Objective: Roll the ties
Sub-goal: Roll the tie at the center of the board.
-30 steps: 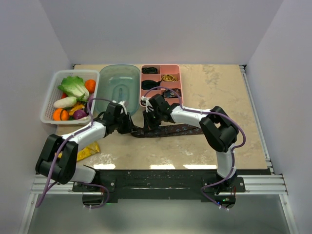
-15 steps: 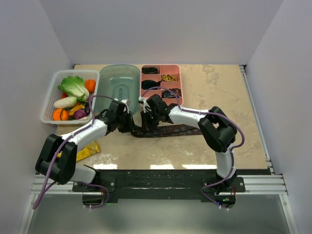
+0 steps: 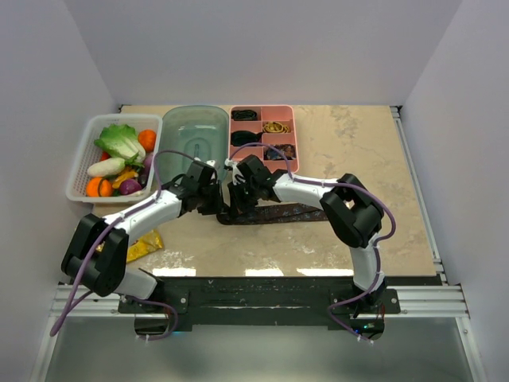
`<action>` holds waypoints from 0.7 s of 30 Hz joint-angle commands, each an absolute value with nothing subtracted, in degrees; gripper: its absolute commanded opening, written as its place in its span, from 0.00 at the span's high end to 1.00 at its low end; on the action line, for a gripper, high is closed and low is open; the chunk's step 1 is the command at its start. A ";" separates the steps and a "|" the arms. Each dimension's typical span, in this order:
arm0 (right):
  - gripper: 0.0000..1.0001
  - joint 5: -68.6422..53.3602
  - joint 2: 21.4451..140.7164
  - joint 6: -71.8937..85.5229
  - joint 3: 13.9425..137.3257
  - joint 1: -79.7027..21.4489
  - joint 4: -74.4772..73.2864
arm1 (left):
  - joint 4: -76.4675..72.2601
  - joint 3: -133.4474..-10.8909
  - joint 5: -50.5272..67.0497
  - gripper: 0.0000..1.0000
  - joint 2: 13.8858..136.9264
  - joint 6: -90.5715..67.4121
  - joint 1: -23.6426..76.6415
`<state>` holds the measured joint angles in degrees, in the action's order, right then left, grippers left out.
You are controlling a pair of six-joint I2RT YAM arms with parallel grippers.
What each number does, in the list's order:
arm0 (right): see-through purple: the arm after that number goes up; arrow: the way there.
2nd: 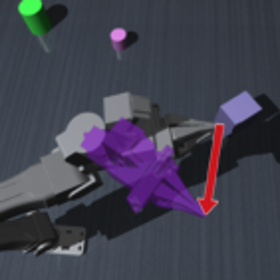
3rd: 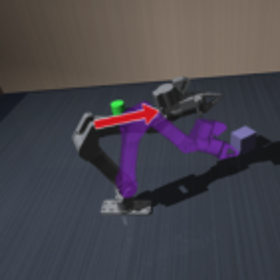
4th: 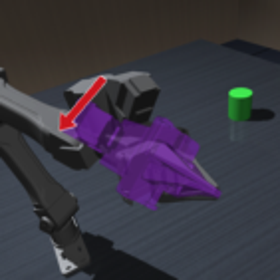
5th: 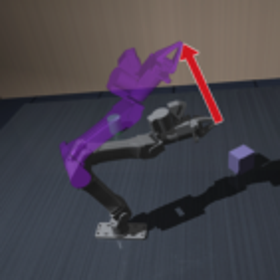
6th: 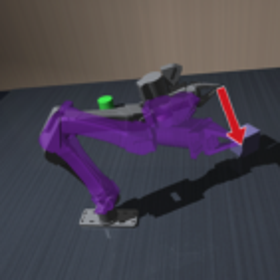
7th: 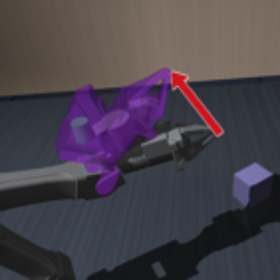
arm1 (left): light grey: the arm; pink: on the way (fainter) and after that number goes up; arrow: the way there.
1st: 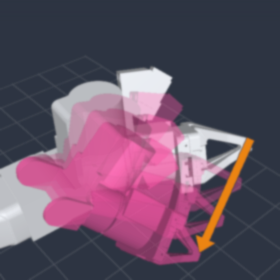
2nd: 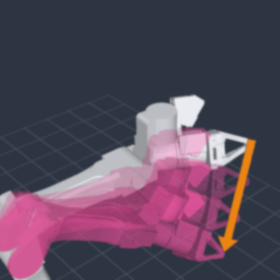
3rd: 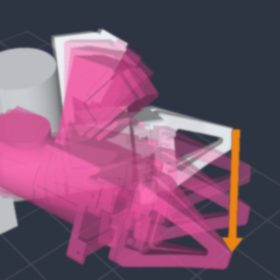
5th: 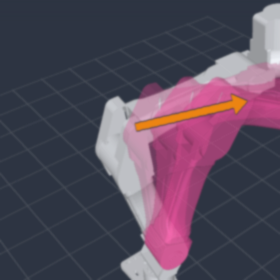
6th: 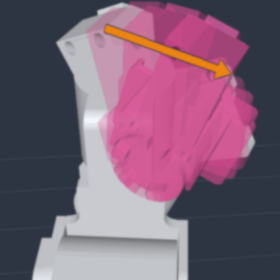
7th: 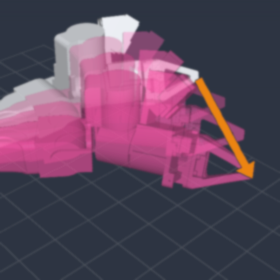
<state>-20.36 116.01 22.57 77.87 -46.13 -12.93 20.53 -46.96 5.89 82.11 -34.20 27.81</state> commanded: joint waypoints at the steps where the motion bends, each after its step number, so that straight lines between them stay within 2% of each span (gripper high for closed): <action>1: 1.00 -21.18 117.16 23.99 80.51 -47.11 -10.72 | 17.31 -50.45 7.29 1.00 82.79 -34.01 29.79; 21: 1.00 -27.24 116.72 29.00 77.87 -47.11 -3.87 | 17.05 -52.56 7.38 1.00 83.41 -34.45 30.94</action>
